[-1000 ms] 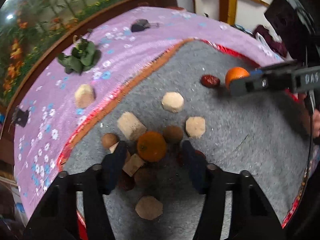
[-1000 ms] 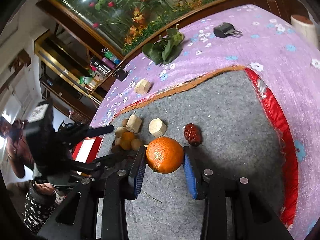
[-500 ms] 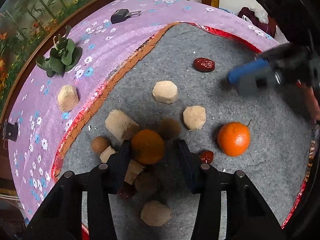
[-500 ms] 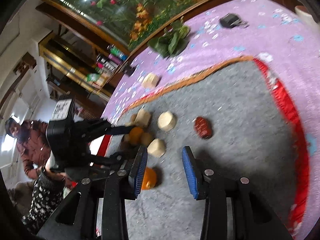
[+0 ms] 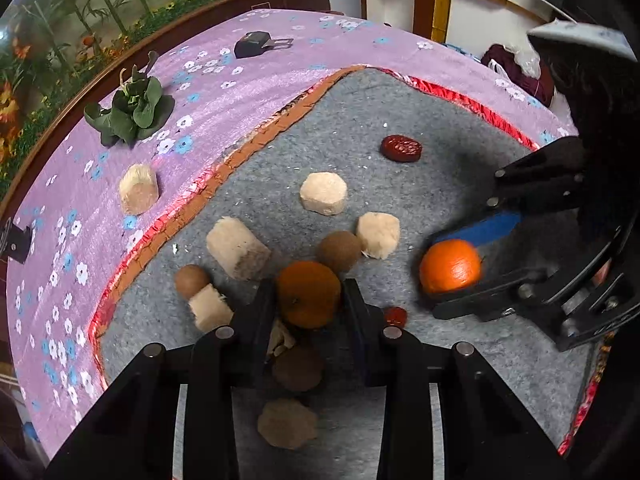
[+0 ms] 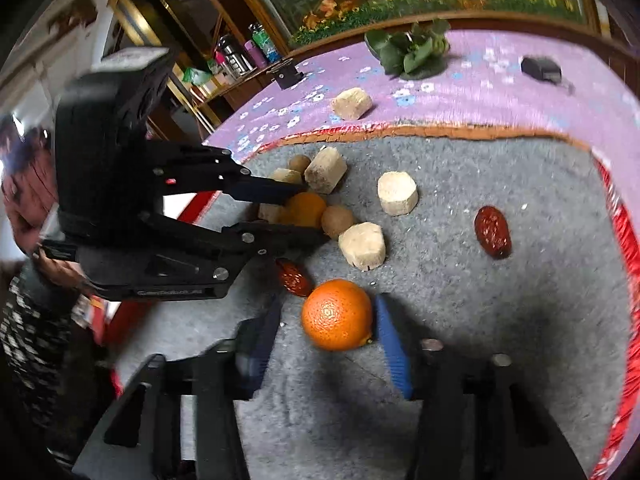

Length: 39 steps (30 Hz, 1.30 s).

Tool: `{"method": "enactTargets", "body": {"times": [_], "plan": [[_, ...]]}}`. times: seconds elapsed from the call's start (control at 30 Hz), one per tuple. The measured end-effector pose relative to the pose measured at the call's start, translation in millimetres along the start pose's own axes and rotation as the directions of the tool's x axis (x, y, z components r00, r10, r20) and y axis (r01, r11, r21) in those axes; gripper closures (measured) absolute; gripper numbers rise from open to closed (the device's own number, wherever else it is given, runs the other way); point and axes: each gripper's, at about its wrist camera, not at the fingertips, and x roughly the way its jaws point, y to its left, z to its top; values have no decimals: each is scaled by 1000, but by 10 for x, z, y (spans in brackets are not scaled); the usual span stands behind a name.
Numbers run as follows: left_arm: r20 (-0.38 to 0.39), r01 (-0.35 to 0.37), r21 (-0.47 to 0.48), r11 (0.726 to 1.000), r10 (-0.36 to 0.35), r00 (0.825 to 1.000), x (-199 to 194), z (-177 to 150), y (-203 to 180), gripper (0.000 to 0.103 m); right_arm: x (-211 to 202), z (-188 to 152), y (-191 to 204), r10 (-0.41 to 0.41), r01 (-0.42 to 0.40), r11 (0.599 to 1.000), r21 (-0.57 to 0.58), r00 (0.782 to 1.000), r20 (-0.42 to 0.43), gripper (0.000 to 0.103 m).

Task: Organize fruits
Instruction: 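Carry both oranges to the white tray and open both tools to release them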

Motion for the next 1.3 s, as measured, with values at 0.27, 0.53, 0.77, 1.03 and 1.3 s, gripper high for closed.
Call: {"method": "enactTargets", "body": {"times": [0.27,0.53,0.77,1.03,1.3], "plan": [[143,23,-140,990,-3,990,-311,-200,-51,73,-148,-22,-19,10,-10,1000,3,997,71,68],[348,50,-476,878,135,928,-1194,-1037,185,73,-130,82,339,119,-120,993,12,989,86,69],[233,-158,-703,694,434,870,-1779,-1963,423,72,233,404,1249,235,-230,971,-71,970,66,69],[86,-260,-799,542,531,843,-1927,-2729,632,72,891,528,2247,345,-344,931,-125,939,-13,69],[-3,-298,-821,487,517,856,-1707,-2960,692,72,1301,359,2659,313,-327,932,-156,944,-105,69]]}}
